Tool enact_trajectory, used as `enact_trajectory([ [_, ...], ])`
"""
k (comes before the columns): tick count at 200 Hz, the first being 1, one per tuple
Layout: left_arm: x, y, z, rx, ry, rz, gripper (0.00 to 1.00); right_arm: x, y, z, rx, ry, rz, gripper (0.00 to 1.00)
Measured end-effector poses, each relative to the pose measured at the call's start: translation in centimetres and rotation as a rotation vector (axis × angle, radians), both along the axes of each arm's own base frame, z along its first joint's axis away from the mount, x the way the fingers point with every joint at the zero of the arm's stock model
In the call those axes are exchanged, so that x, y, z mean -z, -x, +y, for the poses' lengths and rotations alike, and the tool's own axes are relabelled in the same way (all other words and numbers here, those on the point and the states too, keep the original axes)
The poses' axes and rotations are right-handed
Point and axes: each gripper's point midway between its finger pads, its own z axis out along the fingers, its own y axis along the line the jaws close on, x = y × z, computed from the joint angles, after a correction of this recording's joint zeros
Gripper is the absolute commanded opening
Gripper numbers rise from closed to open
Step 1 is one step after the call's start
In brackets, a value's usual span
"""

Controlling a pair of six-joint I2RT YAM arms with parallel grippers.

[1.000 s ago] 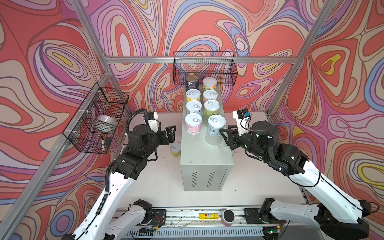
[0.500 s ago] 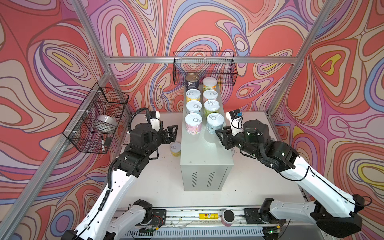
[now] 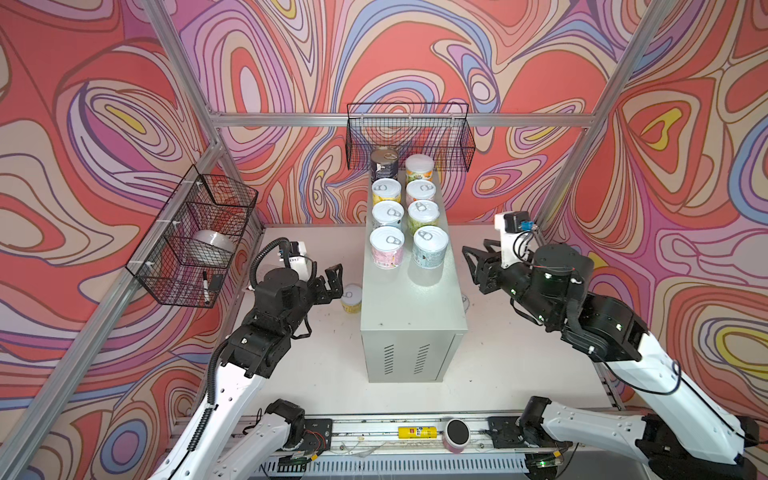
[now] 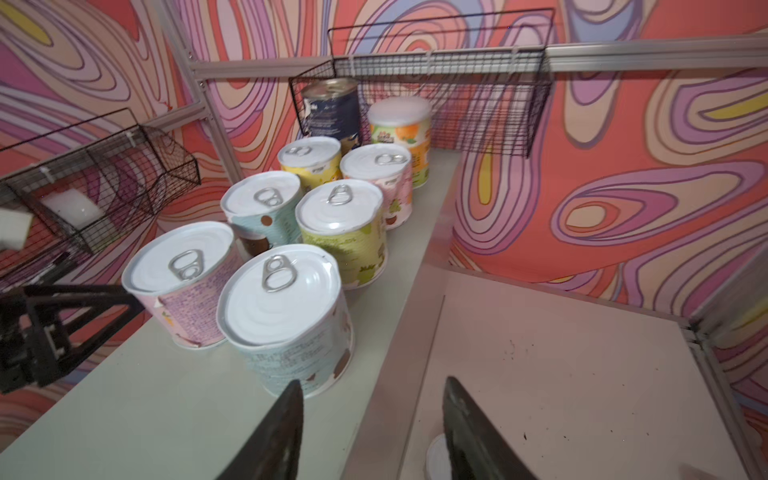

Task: Place and organize the canned foods onto the counter
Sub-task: 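Move the right gripper down over the last orange-labelled can on the table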

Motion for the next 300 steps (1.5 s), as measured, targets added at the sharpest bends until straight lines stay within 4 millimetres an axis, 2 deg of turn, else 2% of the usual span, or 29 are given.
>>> enact_trajectory([
  [23,0.7,0.1,1.3,-0.039,-0.022,0.028,0.98,-0.4,0.2,-2.0,0.077,0.002,-0.033,0.64],
  [53,2.3,-0.9,4.2,-0.123,0.031,0.091,0.97,1.2,-1.1,-3.9,0.170,0.029,-0.016,0.66],
  [70,3.8,-1.3,5.2,-0.149,0.081,0.126,0.96,2.9,-2.9,-6.2,0.254,0.029,0.028,0.66],
  [96,5.8,-1.5,4.8,-0.133,0.116,0.183,0.94,6.0,-5.9,-11.3,0.395,-0.026,0.125,0.67],
  [108,6.2,-1.5,4.6,-0.128,0.122,0.194,0.94,8.0,-6.9,-12.6,0.434,-0.045,0.175,0.68],
  [130,6.2,-1.4,4.7,-0.130,0.122,0.190,0.94,11.3,-8.5,-12.3,0.420,-0.078,0.276,0.68],
  [160,6.3,-1.0,4.8,-0.137,0.122,0.180,0.94,14.4,-10.8,-13.2,0.439,-0.167,0.366,0.73],
  [189,7.6,-1.2,4.8,-0.143,0.134,0.187,0.93,16.6,-11.6,-13.6,0.461,-0.203,0.406,0.85],
  [206,8.8,-1.3,4.8,-0.149,0.144,0.201,0.92,18.3,-11.7,-13.4,0.457,-0.208,0.418,0.89],
  [250,12.7,-1.3,4.5,-0.149,0.167,0.250,0.92,24.6,-11.5,-12.0,0.414,-0.244,0.532,0.89],
  [277,13.2,-1.3,3.6,-0.123,0.165,0.248,0.92,27.2,-10.5,-11.1,0.392,-0.249,0.588,0.89],
  [300,13.7,-1.3,2.5,-0.093,0.161,0.241,0.91,28.5,-9.8,-10.1,0.367,-0.240,0.615,0.89],
])
